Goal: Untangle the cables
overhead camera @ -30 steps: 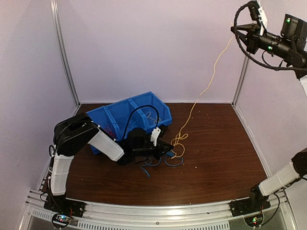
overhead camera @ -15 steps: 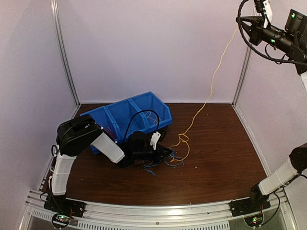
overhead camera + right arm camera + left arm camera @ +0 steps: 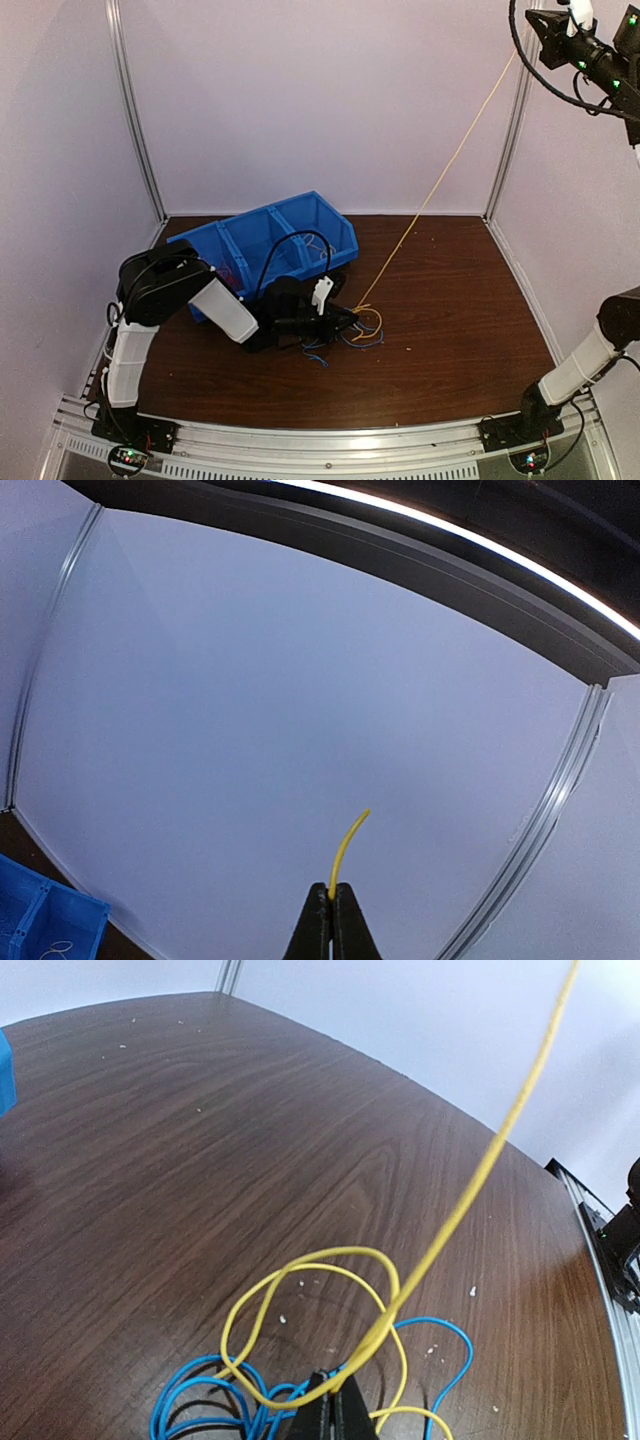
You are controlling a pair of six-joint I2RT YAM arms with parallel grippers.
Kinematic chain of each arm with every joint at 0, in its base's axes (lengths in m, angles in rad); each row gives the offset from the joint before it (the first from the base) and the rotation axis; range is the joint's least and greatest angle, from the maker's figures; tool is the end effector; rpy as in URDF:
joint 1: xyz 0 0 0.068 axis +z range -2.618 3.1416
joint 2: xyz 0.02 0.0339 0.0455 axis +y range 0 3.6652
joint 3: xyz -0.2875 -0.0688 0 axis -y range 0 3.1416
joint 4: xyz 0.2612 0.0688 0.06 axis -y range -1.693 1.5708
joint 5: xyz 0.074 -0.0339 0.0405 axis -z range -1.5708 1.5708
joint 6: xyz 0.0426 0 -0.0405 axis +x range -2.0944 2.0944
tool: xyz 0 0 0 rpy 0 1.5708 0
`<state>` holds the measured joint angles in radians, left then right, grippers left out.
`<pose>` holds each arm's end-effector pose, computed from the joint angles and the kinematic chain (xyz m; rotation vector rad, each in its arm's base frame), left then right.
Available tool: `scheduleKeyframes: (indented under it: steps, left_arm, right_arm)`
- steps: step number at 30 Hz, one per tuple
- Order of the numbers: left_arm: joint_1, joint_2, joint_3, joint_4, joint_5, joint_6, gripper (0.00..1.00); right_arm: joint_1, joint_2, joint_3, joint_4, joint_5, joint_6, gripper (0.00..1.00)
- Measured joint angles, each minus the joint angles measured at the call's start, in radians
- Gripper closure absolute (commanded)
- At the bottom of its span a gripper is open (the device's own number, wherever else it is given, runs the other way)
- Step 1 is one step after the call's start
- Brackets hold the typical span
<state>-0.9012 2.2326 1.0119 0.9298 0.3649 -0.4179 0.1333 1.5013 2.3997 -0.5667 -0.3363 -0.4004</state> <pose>0.2684 -0.3636 0.0829 0.7525 1.8941 -1.2155 0.2199 0.0437 0.6792 -0.6039 1.1040 -0.0226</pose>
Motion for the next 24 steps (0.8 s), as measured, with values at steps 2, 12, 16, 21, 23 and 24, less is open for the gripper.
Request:
scheduleKeyframes:
  steps: [2,12,16,21,23,24]
  left_arm:
    - [0.0,-0.001,0.0,0.012,-0.001,0.0,1.0]
    - [0.0,-0.1,-0.054,-0.076,-0.014,0.015,1.0]
    - [0.0,-0.205,-0.079,-0.122,-0.015,0.035,1.0]
    - [0.0,-0.348,-0.076,-0.168,-0.014,0.069,1.0]
    - [0.0,-0.383,-0.063,-0.196,-0.016,0.085,1.0]
    - [0.0,-0.395,-0.053,-0.217,-0.017,0.093,1.0]
  right_arm:
    - [-0.011,0.007,0.005,0.0,0.024,0.0,1.0]
    - [-0.03,-0.037,-0.124,0.026,0.042,0.005,1.0]
    - [-0.031,-0.103,-0.299,0.055,0.027,0.006,1.0]
    - [-0.033,-0.24,-0.695,0.094,0.011,0.007,1.0]
    - [-0.033,-0.288,-0.867,0.098,0.014,0.003,1.0]
    - [-0.034,-0.31,-0.952,0.101,0.02,0.002,1.0]
